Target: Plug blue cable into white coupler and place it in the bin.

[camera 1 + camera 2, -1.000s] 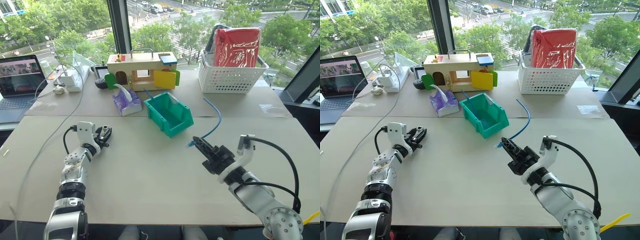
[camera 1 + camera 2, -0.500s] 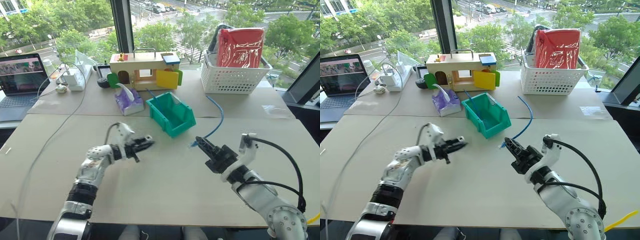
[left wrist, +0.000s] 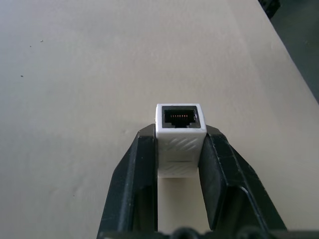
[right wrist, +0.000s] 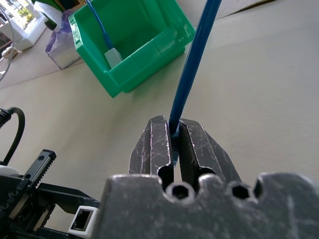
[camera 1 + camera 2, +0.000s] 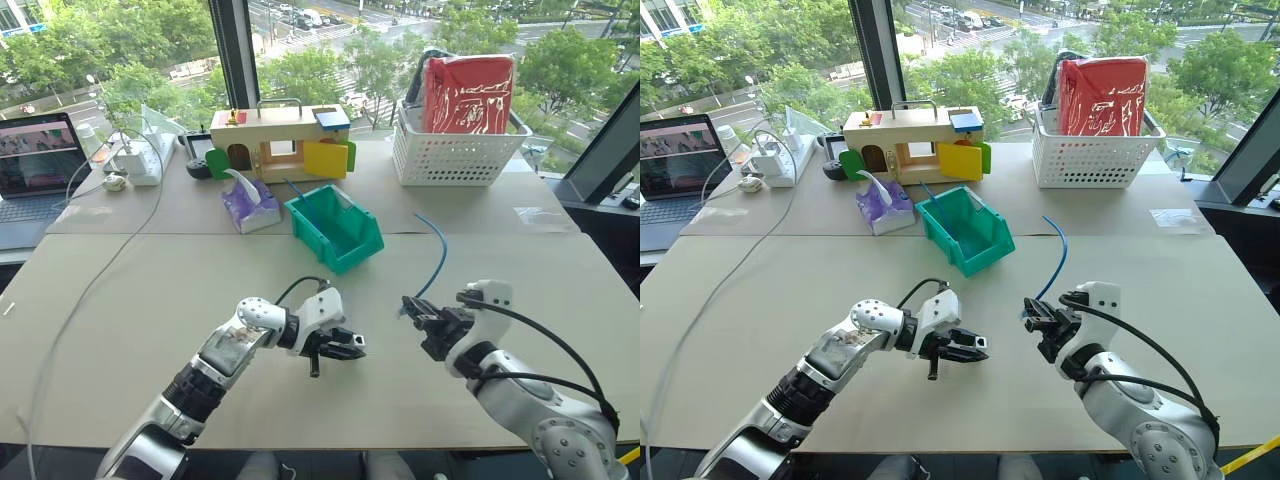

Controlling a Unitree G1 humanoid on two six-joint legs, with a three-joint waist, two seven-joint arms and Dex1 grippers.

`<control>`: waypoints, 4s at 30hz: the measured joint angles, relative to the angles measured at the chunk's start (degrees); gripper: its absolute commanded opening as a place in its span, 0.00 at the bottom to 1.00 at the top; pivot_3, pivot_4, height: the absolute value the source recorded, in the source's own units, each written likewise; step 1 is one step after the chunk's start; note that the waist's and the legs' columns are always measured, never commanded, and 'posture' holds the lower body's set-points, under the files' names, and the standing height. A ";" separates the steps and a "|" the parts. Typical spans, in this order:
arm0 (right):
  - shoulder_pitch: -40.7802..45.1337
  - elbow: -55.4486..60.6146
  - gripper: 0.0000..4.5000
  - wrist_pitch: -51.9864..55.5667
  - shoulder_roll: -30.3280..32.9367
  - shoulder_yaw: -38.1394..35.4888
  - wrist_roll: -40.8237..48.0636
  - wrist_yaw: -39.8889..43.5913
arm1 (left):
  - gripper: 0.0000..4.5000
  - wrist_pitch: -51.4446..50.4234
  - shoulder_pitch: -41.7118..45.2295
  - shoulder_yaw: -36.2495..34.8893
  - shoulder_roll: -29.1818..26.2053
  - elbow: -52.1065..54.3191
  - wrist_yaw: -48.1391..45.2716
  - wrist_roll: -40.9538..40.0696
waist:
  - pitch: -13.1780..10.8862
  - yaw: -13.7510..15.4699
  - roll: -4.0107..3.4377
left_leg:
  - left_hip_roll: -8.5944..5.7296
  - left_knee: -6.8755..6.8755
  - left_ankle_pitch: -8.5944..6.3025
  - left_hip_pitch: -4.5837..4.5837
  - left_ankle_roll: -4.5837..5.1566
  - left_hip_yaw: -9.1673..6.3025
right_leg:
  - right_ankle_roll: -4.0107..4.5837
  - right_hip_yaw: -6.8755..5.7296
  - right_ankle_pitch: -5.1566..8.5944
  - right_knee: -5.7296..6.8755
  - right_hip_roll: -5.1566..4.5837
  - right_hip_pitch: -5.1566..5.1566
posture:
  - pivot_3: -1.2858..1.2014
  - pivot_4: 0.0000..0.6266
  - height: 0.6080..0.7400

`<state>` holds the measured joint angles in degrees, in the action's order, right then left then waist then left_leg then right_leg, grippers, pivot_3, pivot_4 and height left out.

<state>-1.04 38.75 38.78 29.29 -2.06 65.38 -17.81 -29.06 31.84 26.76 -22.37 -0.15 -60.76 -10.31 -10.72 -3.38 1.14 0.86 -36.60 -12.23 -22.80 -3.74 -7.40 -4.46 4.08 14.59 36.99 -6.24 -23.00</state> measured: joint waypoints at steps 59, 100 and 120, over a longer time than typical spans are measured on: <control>-5.88 -4.45 0.00 -1.96 -15.72 -1.48 1.75 5.30 | 0.14 -23.30 6.30 3.44 5.90 6.21 14.07 2.27 | 0.05 0.74 0.03 | -0.01 0.03 -0.05 0.51 0.05 -0.04 | -0.39 -0.01 0.26 -0.26 0.00 0.65 | 0.52 0.24 1.00; 0.06 -0.63 0.00 7.14 -10.11 3.79 -14.35 8.91 | 0.14 -35.59 8.73 -0.71 9.51 5.62 18.28 -3.99 | 0.05 0.75 0.05 | -0.01 0.31 -0.04 0.54 0.04 -0.05 | -0.38 -0.01 0.34 -0.38 0.00 0.62 | 0.52 0.24 1.00; -0.51 -1.77 0.00 9.97 -13.57 1.36 -11.01 8.62 | 0.14 -37.12 8.72 -0.40 8.53 6.76 19.39 -5.62 | 0.15 0.64 0.15 | 0.00 0.45 -0.04 0.66 0.04 -0.04 | -0.34 -0.01 0.38 -0.37 0.00 0.64 | 0.52 0.24 1.00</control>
<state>-1.55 36.98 48.75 15.73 -0.70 54.37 -9.20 -66.18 40.56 26.35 -13.84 6.61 -41.37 -15.93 -10.57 -2.74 1.29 0.86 -36.15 -12.28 -22.14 -3.69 -7.45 -4.79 4.07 14.97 36.61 -6.24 -22.36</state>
